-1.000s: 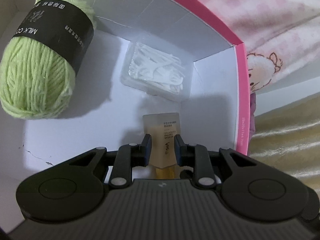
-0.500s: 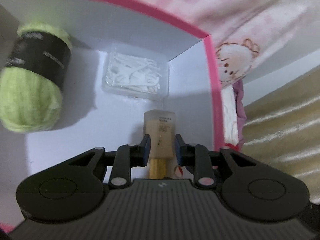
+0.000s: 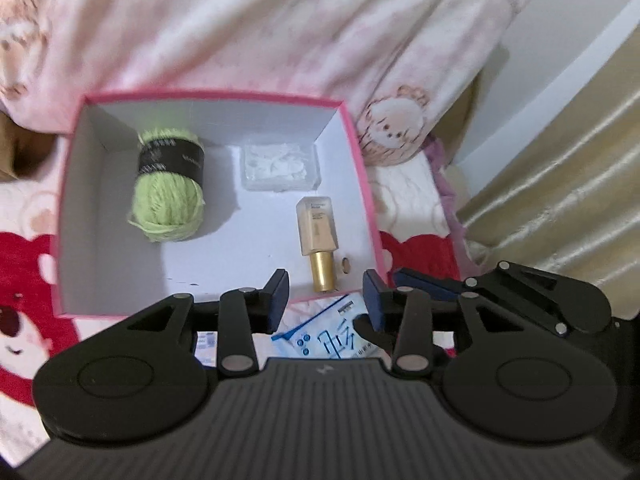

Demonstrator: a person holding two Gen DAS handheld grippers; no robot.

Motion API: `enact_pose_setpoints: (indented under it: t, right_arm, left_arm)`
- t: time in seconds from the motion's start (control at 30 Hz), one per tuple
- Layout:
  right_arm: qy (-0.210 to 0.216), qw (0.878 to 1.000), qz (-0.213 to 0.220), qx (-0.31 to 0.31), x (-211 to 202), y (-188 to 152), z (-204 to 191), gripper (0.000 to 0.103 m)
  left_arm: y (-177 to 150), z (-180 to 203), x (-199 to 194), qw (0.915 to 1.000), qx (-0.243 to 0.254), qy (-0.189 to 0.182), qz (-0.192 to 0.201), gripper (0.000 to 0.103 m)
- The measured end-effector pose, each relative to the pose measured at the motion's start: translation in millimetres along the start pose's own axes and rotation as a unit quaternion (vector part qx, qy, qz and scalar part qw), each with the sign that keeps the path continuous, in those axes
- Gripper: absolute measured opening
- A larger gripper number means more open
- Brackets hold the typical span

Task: Organize objects
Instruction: 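Withdraw the left tool and move it to the purple plush toy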

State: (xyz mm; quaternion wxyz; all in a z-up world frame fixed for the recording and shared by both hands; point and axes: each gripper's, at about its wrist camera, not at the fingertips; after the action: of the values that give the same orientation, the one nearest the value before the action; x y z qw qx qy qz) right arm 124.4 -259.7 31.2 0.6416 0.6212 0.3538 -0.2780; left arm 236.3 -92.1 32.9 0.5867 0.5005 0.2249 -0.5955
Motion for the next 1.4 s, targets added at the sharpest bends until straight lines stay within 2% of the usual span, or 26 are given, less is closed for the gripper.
enact_pose_setpoints:
  t: [0.13,0.27,0.4,0.53,0.63,0.73,0.8,0.9,1.17,1.3,1.4]
  right_arm:
    - [0.008,1.000,0.003,-0.018,-34,-3,-13,0.050]
    - [0.027,0.999,-0.011,-0.030,-51,-17,-18,0.055]
    - [0.044,0.998,-0.026,-0.035,-66,-40,-23,0.071]
    - [0.044,0.997,-0.044,-0.050,-73,-65,-28,0.077]
    - [0.045,0.995,-0.055,-0.065,-73,-82,-30,0.077]
    - [0.058,0.994,-0.067,-0.068,-71,-99,-29,0.078]
    - [0.063,0.994,-0.072,-0.057,-67,-109,-25,0.084]
    - [0.072,0.994,-0.077,-0.023,-53,-125,-14,0.084]
    - [0.089,0.990,-0.068,0.082,-16,-158,5,0.084]
    - [0.071,0.992,-0.050,0.094,2,-170,4,0.084]
    - [0.058,0.991,-0.036,0.113,22,-181,5,0.084]
  left_arm:
    - [-18,18,-36,0.9993,0.023,0.023,0.018,0.046]
    - [-48,28,-65,0.9980,0.048,0.039,0.008,0.050]
    - [-77,28,-82,0.9969,0.061,0.050,0.005,0.053]
    - [-104,25,-86,0.9960,0.059,0.066,0.007,0.057]
    - [-120,22,-79,0.9964,0.051,0.067,0.000,0.059]
    - [-134,20,-68,0.9974,0.035,0.062,-0.009,0.066]
    - [-139,20,-59,0.9970,0.039,0.065,-0.013,0.071]
    - [-147,20,-40,0.9966,0.040,0.068,-0.022,0.072]
    - [-161,24,15,0.9979,0.050,0.038,-0.019,0.074]
    - [-158,13,50,0.9975,0.032,0.050,-0.040,0.072]
    - [-157,3,70,0.9983,0.021,0.041,-0.037,0.071]
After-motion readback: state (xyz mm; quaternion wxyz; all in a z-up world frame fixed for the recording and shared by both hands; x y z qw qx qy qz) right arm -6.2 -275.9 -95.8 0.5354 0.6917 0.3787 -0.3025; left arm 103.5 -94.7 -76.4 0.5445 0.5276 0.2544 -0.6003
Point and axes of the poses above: each gripper's, at about its wrist camera, not at the fingertips, and x roughly the way its jaws point, z to its right, y to its top, and after that the axes turned 9 degrees about -z, right-handed
